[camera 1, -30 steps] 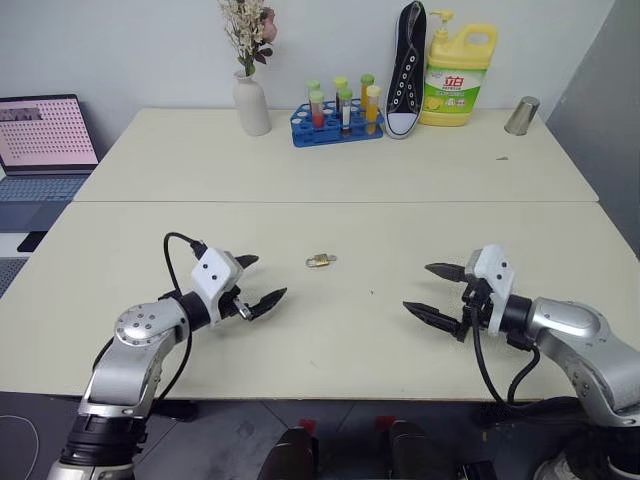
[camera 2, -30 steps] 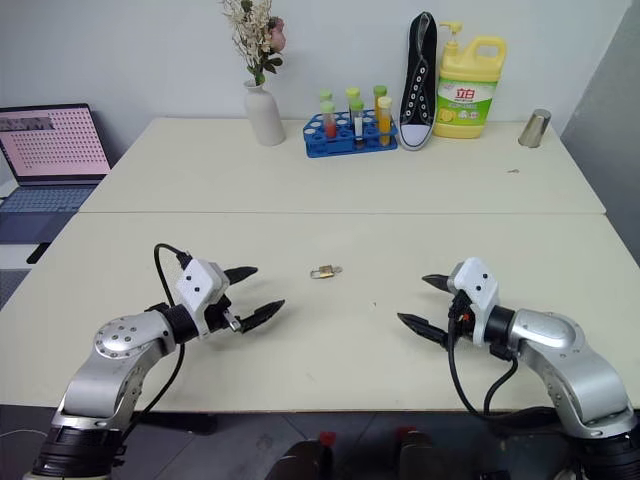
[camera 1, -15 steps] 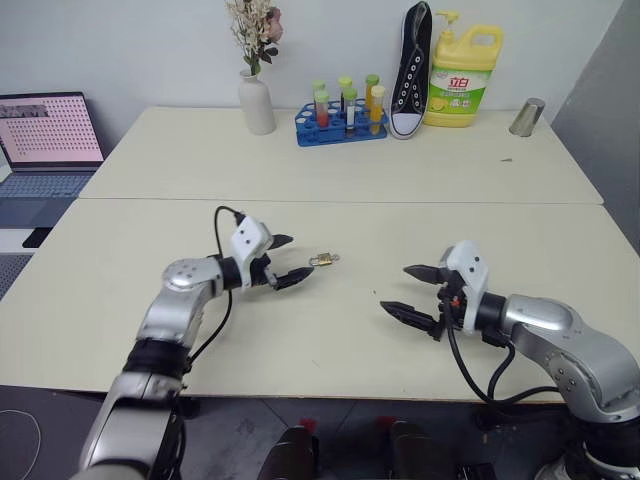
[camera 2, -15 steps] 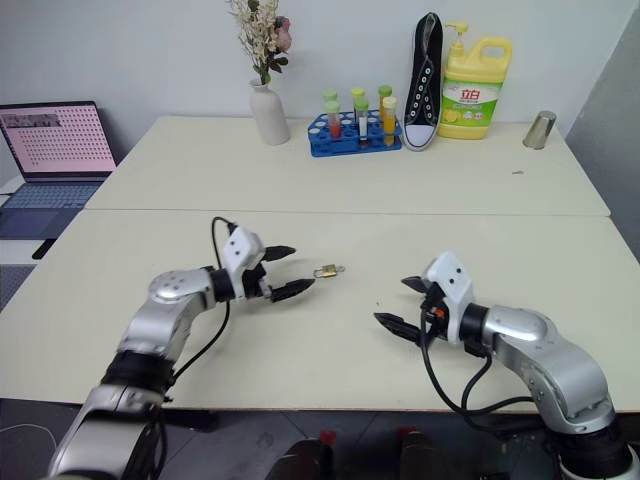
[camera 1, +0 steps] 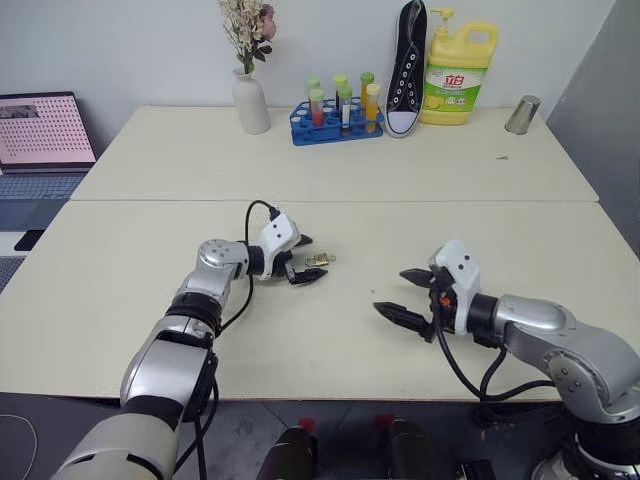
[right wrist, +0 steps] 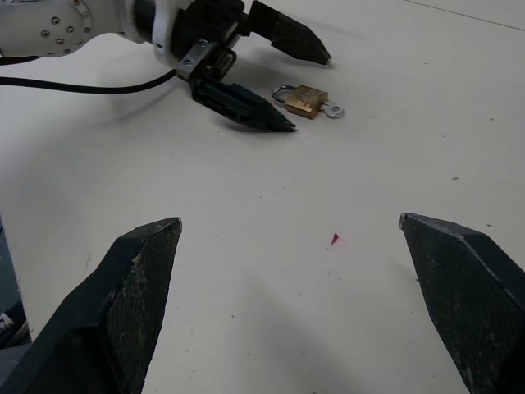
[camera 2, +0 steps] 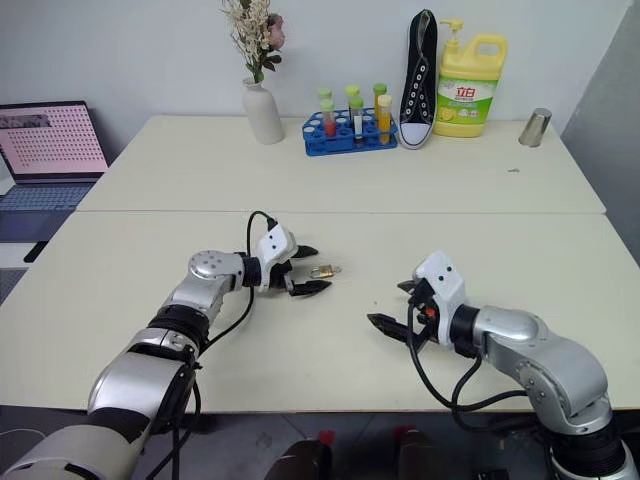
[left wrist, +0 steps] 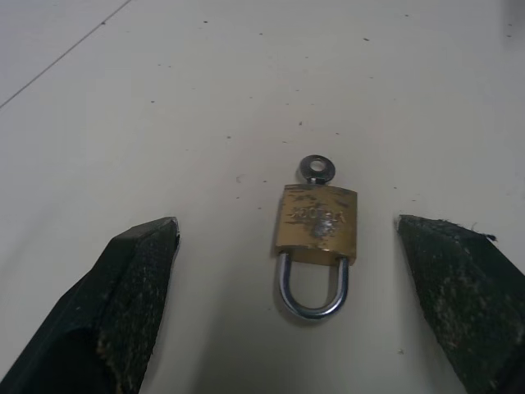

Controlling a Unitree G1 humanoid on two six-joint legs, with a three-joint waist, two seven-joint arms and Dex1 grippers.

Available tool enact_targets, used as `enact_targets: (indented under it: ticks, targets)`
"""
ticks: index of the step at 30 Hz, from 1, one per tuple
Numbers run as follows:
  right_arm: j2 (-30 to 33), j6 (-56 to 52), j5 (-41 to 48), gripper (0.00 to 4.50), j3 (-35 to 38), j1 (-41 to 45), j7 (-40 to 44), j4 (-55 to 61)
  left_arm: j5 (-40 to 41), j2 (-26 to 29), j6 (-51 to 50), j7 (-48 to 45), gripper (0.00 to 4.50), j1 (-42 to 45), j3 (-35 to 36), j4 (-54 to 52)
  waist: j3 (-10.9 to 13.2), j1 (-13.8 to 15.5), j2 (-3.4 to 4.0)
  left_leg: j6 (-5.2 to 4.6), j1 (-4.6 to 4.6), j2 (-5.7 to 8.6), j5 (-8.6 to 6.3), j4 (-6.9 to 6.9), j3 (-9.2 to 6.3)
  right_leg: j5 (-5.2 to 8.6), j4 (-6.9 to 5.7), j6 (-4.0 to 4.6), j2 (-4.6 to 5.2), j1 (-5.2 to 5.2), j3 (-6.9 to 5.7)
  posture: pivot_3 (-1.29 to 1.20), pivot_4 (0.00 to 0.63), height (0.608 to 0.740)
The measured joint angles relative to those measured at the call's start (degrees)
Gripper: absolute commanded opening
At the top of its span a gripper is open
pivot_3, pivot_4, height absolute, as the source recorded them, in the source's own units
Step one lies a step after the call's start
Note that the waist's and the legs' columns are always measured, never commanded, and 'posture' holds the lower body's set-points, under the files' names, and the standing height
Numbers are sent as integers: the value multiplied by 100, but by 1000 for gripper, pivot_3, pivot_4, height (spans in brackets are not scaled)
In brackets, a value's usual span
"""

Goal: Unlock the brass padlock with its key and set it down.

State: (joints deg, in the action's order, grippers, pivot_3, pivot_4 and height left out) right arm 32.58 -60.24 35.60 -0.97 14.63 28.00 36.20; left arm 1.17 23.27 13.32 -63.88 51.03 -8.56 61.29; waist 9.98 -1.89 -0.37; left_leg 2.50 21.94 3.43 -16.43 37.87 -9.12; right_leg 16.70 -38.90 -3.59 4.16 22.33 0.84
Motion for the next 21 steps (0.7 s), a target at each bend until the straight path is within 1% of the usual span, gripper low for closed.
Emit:
enact_targets:
  ticks: [7, 10, 11, 12, 13, 19, 20, 21]
  targets:
    - [-7, -103, 165, 4460, 41, 5, -128, 14, -301, -51, 133, -94, 4500, 311, -78, 387, -2, 2, -3, -1, -3, 0, 0, 1, -1, 0, -2, 0, 0, -3, -2, 0, 150, 740]
    - [-3, -128, 176, 4500, 48, 5, -182, 16, -384, -95, 116, -131, 3897, 371, -82, 449, -4, 3, -5, -1, -4, 1, 0, 3, -1, 0, -3, 0, 0, -5, -2, 0, 150, 740]
    - [1, -149, 196, 4500, 63, 7, -187, 16, -415, -114, 99, -159, 3627, 398, -108, 467, -5, 3, -7, -1, -4, 1, 0, 4, -1, 0, -3, -1, 0, -6, -2, 0, 150, 740]
    - [6, -160, 225, 4500, 89, 8, -188, 17, -452, -133, 91, -184, 3244, 419, -133, 476, -7, 3, -7, -1, -6, 2, 0, 4, -1, 0, -3, -1, 0, -8, -2, 0, 150, 740]
    - [13, -166, 234, 4500, 107, 13, -189, 17, -480, -150, 88, -191, 2982, 433, -171, 480, -10, 7, -8, -2, -9, 2, 0, 5, -2, 0, -3, -1, 0, -12, -3, 0, 150, 740]
    - [49, -201, 392, 4500, 193, 15, -198, 75, -623, -160, 64, -229, 1059, 448, -311, 484, -26, 7, -7, -8, -33, -3, 3, 4, -3, 1, -12, -4, -5, -29, -4, 0, 150, 740]
    - [56, -205, 396, 4500, 198, 14, -203, 85, -631, -152, 52, -226, 958, 448, -322, 485, -30, 6, -8, -9, -37, -4, 3, 3, -2, 1, -12, -5, -6, -33, -4, 0, 150, 740]
    - [62, -211, 399, 4500, 205, 14, -206, 88, -639, -146, 49, -224, 960, 449, -330, 485, -33, 5, -9, -9, -41, -4, 3, 2, -2, 1, -12, -5, -7, -36, -4, 0, 150, 740]
